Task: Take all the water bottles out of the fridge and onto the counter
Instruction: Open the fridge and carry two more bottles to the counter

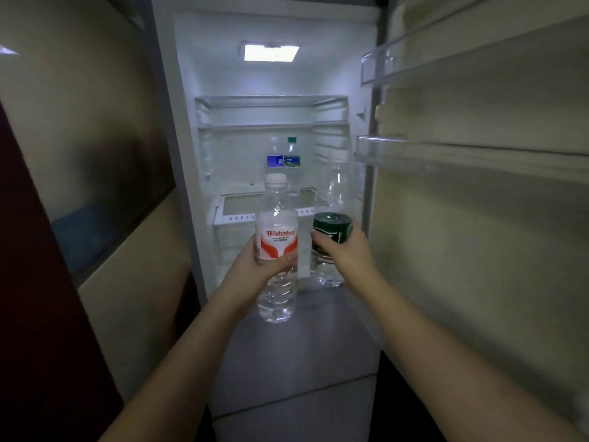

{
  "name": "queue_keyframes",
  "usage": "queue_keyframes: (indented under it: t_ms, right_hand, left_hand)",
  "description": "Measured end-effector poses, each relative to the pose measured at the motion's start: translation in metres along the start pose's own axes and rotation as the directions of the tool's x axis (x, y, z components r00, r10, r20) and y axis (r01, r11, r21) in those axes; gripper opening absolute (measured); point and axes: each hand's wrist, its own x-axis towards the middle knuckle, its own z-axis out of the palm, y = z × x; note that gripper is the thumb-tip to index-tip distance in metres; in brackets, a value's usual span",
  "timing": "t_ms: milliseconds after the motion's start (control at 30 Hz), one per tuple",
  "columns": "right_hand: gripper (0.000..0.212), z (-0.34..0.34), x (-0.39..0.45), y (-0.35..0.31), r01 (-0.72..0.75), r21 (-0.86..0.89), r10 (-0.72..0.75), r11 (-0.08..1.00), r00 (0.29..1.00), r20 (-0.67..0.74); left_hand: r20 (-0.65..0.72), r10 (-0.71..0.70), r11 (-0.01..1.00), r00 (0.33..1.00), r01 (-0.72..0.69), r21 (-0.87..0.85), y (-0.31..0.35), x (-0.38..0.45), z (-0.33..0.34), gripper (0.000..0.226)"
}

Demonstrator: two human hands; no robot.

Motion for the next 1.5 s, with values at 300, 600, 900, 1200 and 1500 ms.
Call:
queue_keyframes:
  t_ms: [300,600,900,1200,1500]
  right_hand:
    - [0.043,-0.078,-0.110,-0.040,-0.053,-0.070,0.048,0.996,0.996,-0.072]
    - [0.044,-0.140,-0.224,-0.083,-0.076,-0.096,0.054,0.992,0.977,-0.208]
    - [0.051,-0.218,-0.339,-0.111,-0.170,-0.118,0.136,0.978,0.958,-0.252]
    - [0.047,-0.311,-0.454,-0.150,-0.240,-0.189,0.143,0.952,0.896,-0.420]
    - [0.054,-0.408,-0.558,-0.173,-0.325,-0.200,0.113,0.924,0.734,-0.670]
  left_hand:
    - [0.237,-0.006,0.995,0.971,0.029,-0.091,0.007,-0.060,0.048,0.094]
    - [0.344,-0.012,0.982,0.939,0.076,-0.173,0.015,-0.149,0.092,0.104]
    - [0.456,-0.032,0.975,0.889,0.128,-0.182,0.035,-0.246,0.171,0.098]
    - [0.598,-0.036,0.966,0.801,0.180,-0.183,0.055,-0.331,0.277,0.097]
    - [0.765,0.000,0.959,0.644,0.217,-0.183,0.065,-0.392,0.400,0.094]
